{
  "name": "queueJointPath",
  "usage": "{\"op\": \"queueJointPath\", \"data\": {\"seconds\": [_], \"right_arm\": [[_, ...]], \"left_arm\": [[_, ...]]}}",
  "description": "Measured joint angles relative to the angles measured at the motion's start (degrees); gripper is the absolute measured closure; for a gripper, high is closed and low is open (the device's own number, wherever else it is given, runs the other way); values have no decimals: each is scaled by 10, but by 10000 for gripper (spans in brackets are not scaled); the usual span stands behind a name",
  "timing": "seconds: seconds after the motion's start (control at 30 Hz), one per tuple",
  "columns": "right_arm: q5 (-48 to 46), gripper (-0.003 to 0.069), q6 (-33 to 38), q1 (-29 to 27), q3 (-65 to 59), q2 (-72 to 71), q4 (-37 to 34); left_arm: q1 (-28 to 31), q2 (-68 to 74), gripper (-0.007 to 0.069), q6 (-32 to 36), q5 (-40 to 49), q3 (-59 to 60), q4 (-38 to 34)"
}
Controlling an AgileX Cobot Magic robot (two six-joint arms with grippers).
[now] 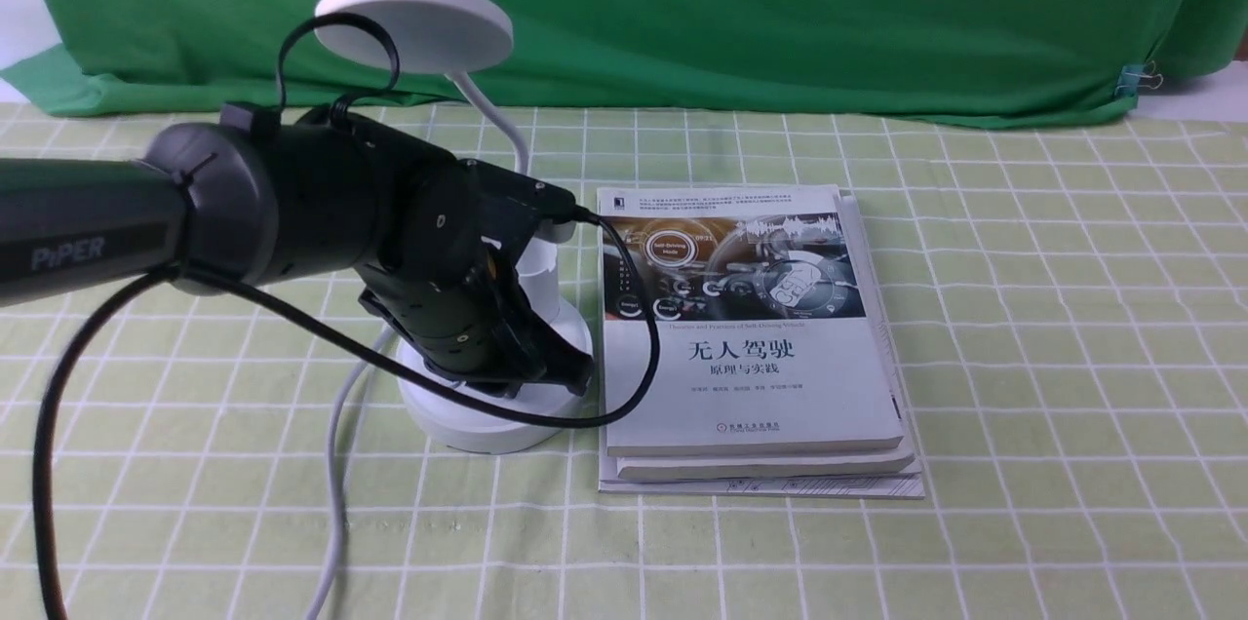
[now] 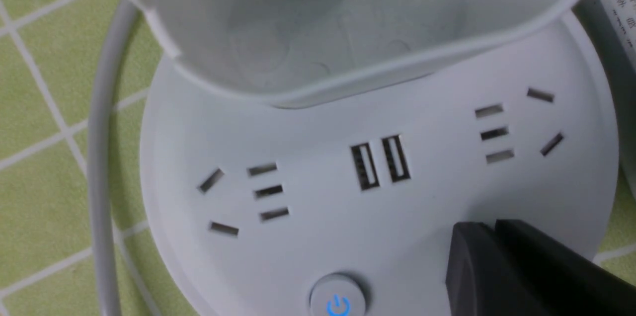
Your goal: Turn on the table lamp on the green coffee tablecloth with your hand.
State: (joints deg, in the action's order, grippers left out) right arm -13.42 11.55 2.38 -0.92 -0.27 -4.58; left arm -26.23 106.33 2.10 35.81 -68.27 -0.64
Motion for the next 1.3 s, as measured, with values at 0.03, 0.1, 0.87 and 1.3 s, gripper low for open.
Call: {"op": "queueJointPath", "data": {"seconds": [0.03,0.1,0.87,1.3], "right_arm": [[0,417,0,0,0,0,0],[0,417,0,0,0,0,0],[0,417,0,0,0,0,0],[0,417,0,0,0,0,0]], "left_arm": [[0,0,608,0,0,0,0],[0,-1,608,0,0,0,0],[0,-425,607,-21,79,212,-37],[0,-804,606,-49,-53,387,-48]]}}
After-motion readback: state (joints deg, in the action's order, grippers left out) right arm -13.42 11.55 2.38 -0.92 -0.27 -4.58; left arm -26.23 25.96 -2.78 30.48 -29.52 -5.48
